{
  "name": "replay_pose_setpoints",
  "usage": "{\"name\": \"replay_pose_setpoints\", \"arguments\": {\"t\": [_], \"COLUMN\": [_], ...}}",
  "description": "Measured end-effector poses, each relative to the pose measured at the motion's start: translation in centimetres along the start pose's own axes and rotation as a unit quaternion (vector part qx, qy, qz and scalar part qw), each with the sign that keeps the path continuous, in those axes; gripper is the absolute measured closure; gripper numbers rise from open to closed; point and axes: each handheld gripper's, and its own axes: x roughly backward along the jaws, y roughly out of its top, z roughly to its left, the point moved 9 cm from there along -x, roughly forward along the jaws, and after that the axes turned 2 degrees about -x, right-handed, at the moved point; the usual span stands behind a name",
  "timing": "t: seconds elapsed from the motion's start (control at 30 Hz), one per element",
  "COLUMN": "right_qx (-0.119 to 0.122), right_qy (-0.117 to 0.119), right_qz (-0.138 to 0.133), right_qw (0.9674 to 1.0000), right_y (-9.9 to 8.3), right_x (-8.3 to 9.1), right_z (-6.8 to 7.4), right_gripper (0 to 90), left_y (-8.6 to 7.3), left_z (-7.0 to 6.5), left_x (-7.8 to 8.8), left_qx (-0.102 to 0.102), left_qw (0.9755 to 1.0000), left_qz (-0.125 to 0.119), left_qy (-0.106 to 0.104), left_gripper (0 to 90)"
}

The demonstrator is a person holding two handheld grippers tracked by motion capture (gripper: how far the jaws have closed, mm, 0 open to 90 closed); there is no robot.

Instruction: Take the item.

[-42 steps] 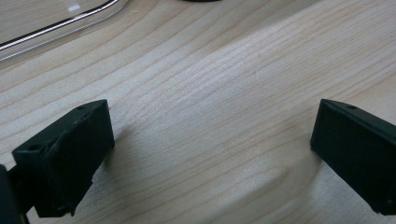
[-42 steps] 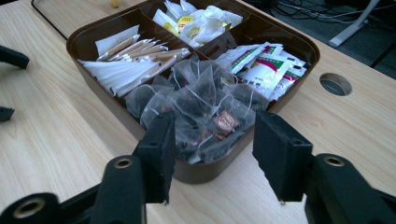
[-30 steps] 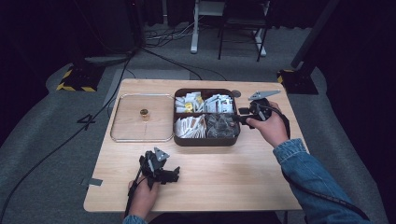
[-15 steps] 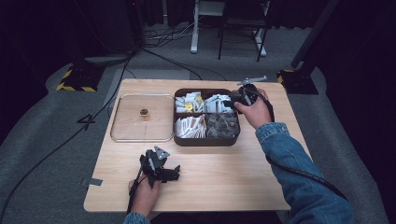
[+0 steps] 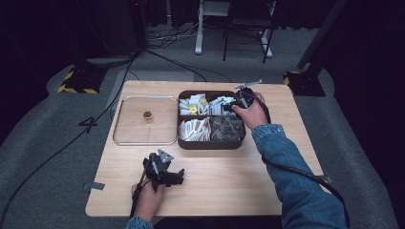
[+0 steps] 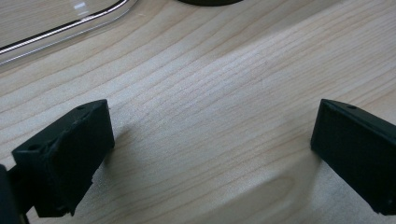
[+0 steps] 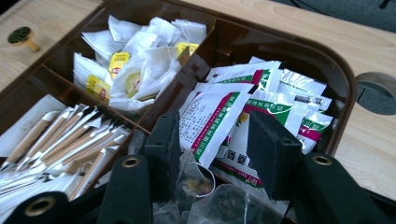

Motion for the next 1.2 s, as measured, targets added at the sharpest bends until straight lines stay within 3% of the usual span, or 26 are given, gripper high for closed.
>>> {"name": "replay_pose_setpoints", "arguments": {"t": [0.33, 0.53, 0.93, 1.2], "right_qx": [-0.016, -0.029, -0.019, -0.010], "right_qy": [-0.004, 0.012, 0.018, 0.006], "right_qz": [0.017, 0.011, -0.002, 0.017], "right_qw": [0.9997, 0.9994, 0.9997, 0.9998], "right_y": [-0.8, -0.5, 0.7, 0.6], "right_x": [-1.7, -2.3, -2.7, -4.2], "right_z": [-0.4, 0.1, 1.4, 2.4], "right_gripper": [54.6, 53.7, 53.5, 55.7], "left_y": [0.0, 0.0, 0.0, 0.0], "left_z": [0.0, 0.0, 0.0, 0.0], "left_x": [0.0, 0.0, 0.0, 0.0], "left_qx": [0.000, 0.000, -0.001, -0.001], "left_qw": [1.0000, 1.0000, 1.0000, 1.0000], "left_qz": [0.000, 0.000, 0.000, 0.000], "left_qy": [0.000, 0.000, 0.001, 0.001], "left_gripper": [0.0, 0.0, 0.0, 0.0]}}
